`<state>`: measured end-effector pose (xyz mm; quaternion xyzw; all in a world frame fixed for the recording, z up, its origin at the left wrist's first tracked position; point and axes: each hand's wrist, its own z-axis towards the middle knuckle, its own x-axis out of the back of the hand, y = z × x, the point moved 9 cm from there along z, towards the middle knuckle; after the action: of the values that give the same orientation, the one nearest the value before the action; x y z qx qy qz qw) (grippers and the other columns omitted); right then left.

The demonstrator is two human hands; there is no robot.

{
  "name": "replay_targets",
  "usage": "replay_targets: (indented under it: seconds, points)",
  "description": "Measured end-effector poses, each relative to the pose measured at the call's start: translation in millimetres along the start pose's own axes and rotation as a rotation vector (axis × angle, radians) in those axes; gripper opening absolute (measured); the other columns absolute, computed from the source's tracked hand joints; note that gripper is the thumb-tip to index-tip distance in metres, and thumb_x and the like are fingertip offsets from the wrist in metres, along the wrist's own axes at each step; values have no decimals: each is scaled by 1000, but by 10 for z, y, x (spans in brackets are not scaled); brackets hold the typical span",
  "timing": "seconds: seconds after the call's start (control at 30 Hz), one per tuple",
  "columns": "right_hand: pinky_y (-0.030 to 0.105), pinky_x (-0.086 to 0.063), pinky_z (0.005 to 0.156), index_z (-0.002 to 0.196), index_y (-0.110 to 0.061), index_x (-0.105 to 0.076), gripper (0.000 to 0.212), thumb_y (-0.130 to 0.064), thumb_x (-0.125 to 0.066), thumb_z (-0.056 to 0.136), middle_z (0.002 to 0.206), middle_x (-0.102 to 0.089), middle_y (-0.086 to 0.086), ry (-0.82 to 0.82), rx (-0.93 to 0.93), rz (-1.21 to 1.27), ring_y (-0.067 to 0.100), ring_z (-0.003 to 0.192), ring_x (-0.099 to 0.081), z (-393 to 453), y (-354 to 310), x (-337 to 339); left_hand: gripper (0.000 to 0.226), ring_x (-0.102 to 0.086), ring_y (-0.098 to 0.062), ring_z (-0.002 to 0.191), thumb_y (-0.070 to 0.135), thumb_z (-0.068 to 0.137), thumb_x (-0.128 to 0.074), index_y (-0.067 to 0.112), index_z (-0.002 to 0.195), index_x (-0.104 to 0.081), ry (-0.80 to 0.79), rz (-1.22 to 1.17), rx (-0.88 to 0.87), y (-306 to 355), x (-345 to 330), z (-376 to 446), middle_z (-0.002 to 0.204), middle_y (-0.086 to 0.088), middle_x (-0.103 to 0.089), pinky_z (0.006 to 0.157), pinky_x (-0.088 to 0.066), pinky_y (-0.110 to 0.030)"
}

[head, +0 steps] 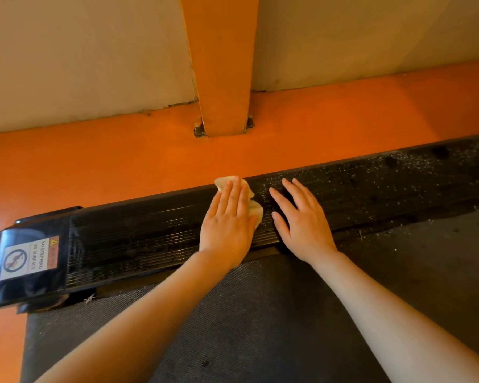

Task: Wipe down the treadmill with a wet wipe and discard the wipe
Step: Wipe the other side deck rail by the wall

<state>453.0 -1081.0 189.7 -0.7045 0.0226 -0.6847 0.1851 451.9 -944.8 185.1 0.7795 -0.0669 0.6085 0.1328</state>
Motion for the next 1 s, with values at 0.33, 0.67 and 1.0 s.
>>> replay_targets:
  seconds: [0.33,0.67,1.0]
  points:
    - [40,-18,118,151,-20,-38,50,-38,-38,104,159,-29,10,-67,-30,-15,27,150,-18,-8,-38,21,63,-13,-24,148,45,102,-18,8,152,-28,8,-68,-71,198,-31,-335,160,-12,-21,118,-11,-39]
    - [37,-12,121,156,-27,-24,54,-44,-29,105,165,-10,3,-235,-184,-126,22,152,-5,-121,-358,507,56,3,-18,151,46,105,-30,26,156,-18,-35,-252,-125,5,428,-356,165,0,-2,115,8,-28]
    - [36,-12,121,156,-23,-24,53,-41,-30,106,165,-12,3,-281,-225,-153,21,152,-4,-27,-883,680,52,-4,-16,151,41,106,-31,25,155,-22,16,-329,-53,-461,775,-542,164,1,-9,120,-9,-31]
